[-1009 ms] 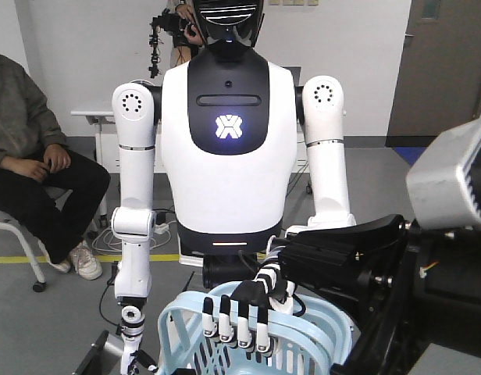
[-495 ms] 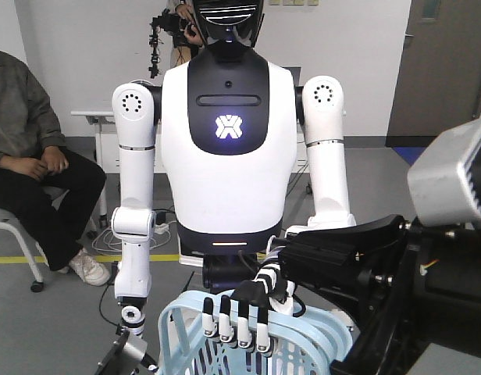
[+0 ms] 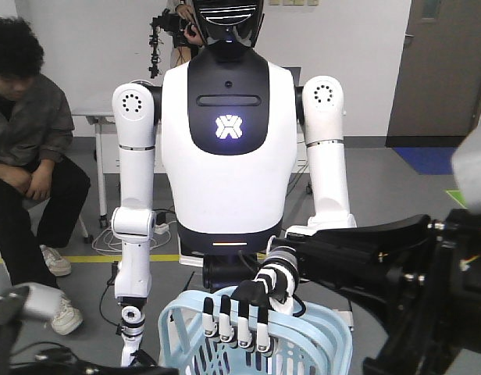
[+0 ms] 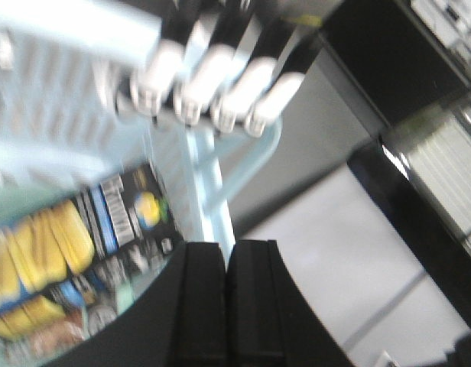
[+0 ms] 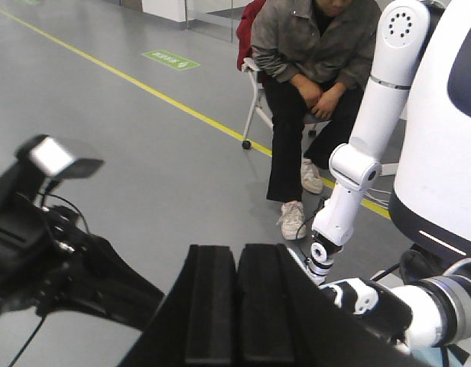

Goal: Pick snacks and fruit into basket
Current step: 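Open the left gripper to release the box into the basket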

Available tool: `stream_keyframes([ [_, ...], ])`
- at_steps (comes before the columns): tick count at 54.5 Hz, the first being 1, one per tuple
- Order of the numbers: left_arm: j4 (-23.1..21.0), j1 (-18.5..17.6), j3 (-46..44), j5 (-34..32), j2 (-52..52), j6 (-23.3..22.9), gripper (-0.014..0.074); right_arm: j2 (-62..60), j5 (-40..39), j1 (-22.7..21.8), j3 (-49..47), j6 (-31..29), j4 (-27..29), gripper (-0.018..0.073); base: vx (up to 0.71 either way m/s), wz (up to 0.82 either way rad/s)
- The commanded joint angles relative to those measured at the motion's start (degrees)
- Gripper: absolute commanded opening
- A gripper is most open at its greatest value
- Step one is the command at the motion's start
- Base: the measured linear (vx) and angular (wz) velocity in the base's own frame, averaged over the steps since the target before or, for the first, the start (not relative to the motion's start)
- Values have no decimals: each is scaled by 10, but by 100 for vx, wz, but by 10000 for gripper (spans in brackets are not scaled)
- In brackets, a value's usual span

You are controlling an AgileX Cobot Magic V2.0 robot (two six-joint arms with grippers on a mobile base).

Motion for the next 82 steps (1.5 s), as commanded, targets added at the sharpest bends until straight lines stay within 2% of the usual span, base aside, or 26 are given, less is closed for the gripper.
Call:
stream_keyframes([
  [1,39,-1,-16,-61,-67,-18,2,-25,-27,-17,-17,47,-39,-8,0,0],
  [6,98,-1,-7,-114,-119,-52,2,-41,9,-43,-17,125,-101,-8,0,0],
  [11,146,-1,7,-144,-159,-81,2,-54,50,-61,-17,176,-158,-8,0,0],
  [19,210,-1,40,-147,-203,-118,2,-80,107,-65,-17,216,-210,-8,0,0],
  [27,251,0,76,-147,-236,-150,2,-118,131,-65,-17,241,-230,-8,0,0],
  [32,263,0,93,-148,-254,-159,2,-145,140,-65,-4,246,-230,-8,0,0],
  [38,264,0,103,-150,-267,-159,2,-187,114,-65,70,263,-230,-8,0,0],
  [44,270,0,103,-147,-267,-158,2,-242,26,-65,177,282,-216,-8,0,0],
  [50,301,0,103,-142,-267,-155,2,-300,-84,-65,287,283,-189,-8,0,0],
  [56,309,0,103,-134,-267,-156,2,-350,-140,-65,364,283,-166,-8,0,0],
  [66,312,0,138,-145,-267,-157,2,-397,-156,-65,429,283,-166,-8,0,0],
  [73,307,0,181,-174,-267,-183,2,-402,-155,-65,441,281,-168,-8,0,0],
  [82,307,0,198,-206,-267,-186,2,-402,-155,-65,441,281,-173,-8,0,0],
])
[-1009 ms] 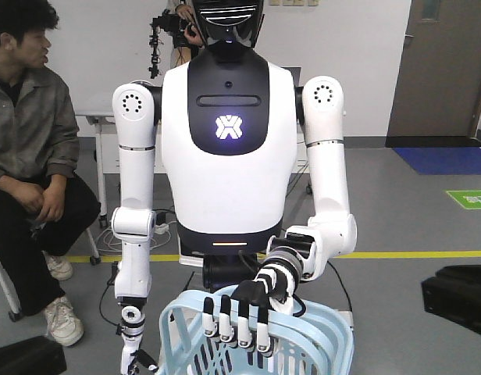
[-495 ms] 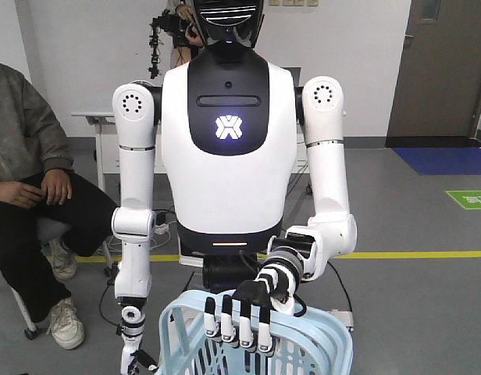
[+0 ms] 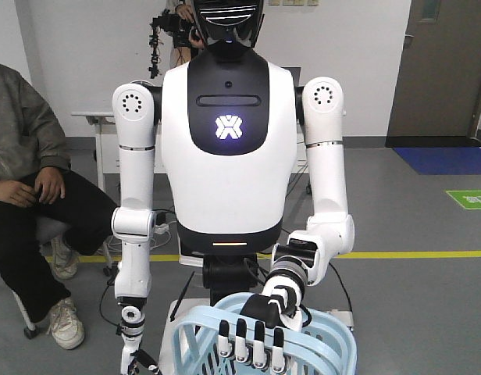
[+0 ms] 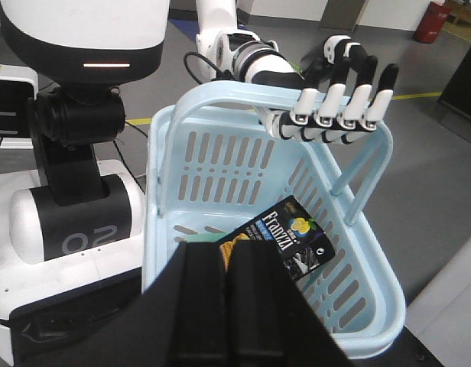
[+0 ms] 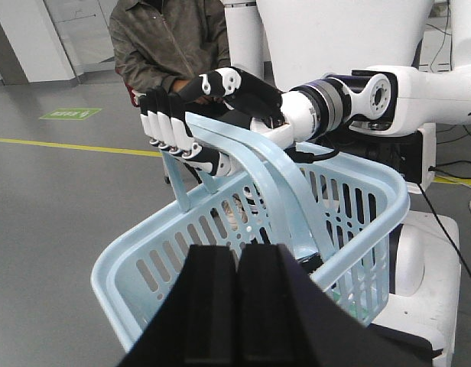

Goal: Pick snacks and fruit into basket
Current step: 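Open the left gripper to release the box into the basket, then lift both grippers up and away from the basket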

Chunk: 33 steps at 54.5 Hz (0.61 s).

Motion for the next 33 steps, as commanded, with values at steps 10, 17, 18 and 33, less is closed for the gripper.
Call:
stream_keyframes([
  [10,-8,0,-14,-58,-1,-6,2,5,-41,-3,-18,-4,0,-8,0,0],
  [17,-8,0,-14,-58,0,-6,2,5,-30,-3,-18,-4,0,-8,0,0],
  [18,-8,0,-14,-58,0,-6,2,5,-30,-3,-18,-4,0,-8,0,0],
  [33,-8,0,-14,-58,0,-6,2,5,-30,-3,-18,-4,0,-8,0,0],
])
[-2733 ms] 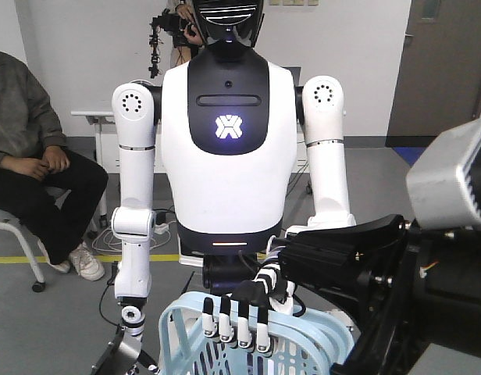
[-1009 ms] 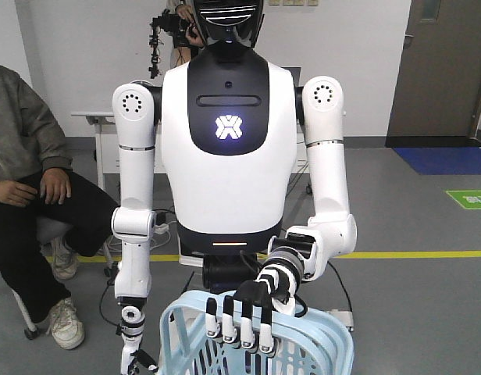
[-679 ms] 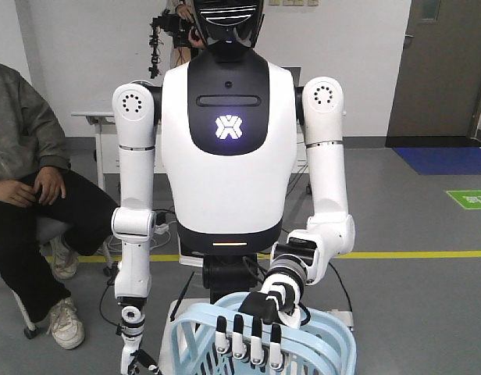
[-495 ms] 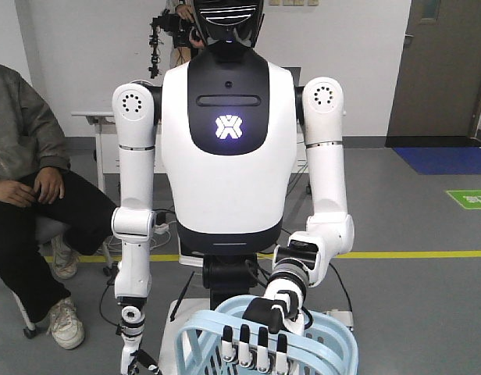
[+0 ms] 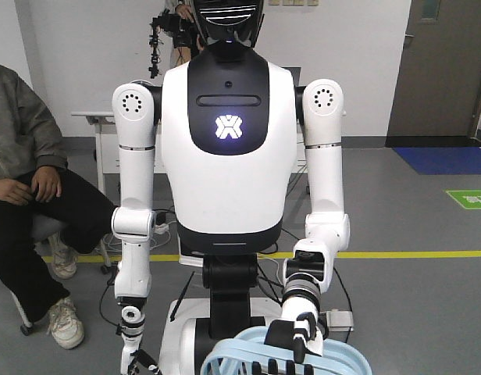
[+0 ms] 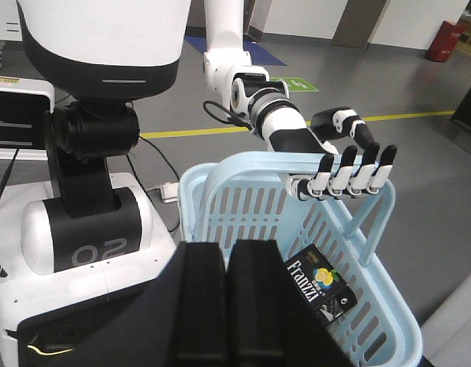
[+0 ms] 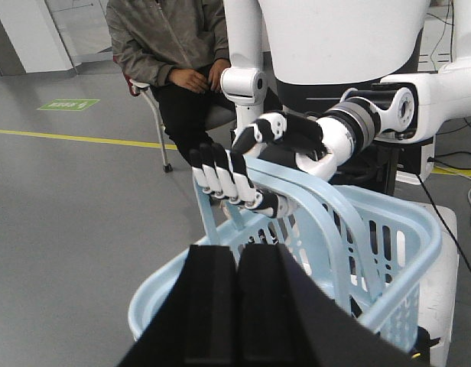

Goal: Pick snacks and fruit into basket
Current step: 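Lift both grippers up and away from the basket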

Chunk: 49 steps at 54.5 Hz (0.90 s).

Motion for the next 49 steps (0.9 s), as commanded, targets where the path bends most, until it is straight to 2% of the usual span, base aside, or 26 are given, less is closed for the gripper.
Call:
stream_keyframes([
  [1,-8,0,-15,-34,0,-4,2,5,-43,-3,-18,-4,0,-8,0,0],
  [49,-8,0,-15,-34,0,-4,2,5,-43,-3,-18,-4,0,-8,0,0],
])
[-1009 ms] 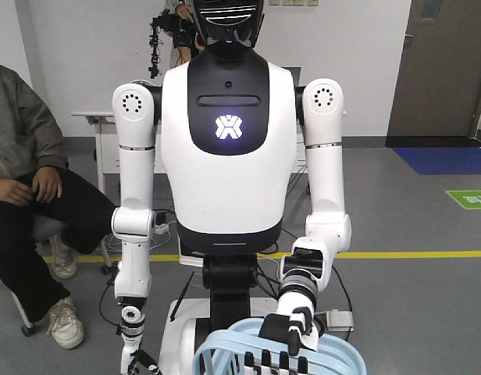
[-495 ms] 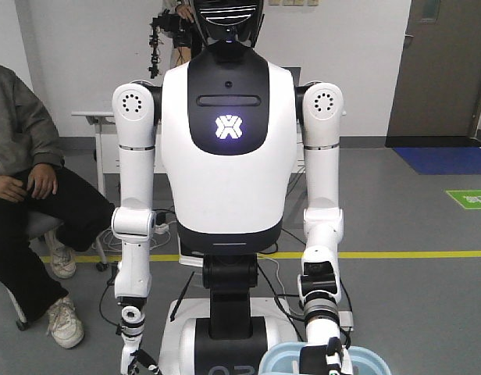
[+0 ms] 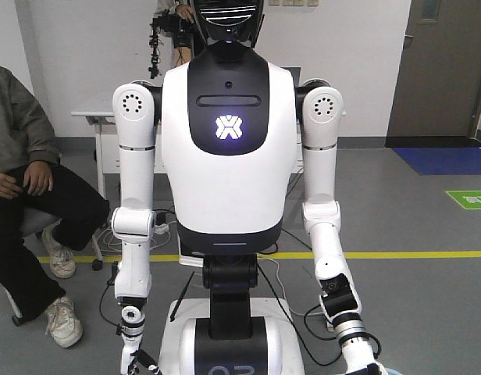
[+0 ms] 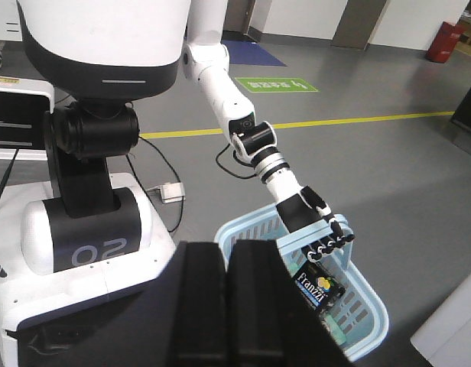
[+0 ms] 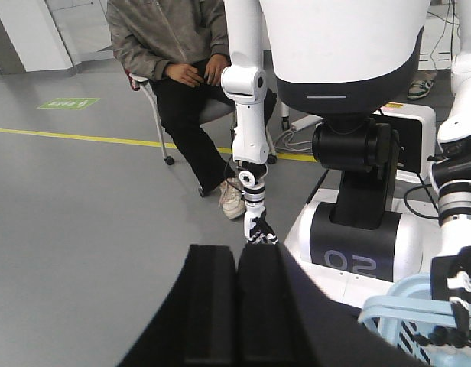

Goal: Pick snacks and fruit into basket
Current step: 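Lift both grippers up and away from the basket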

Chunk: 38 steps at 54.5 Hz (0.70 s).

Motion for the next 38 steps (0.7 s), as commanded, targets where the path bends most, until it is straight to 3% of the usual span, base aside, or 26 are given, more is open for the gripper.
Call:
stream_keyframes([
  [1,-7,0,-15,-34,0,-4,2,5,-45,-3,-18,-4,0,-8,0,0],
  [38,-7,0,-15,-34,0,-4,2,5,-41,-3,-18,-4,0,-8,0,0],
])
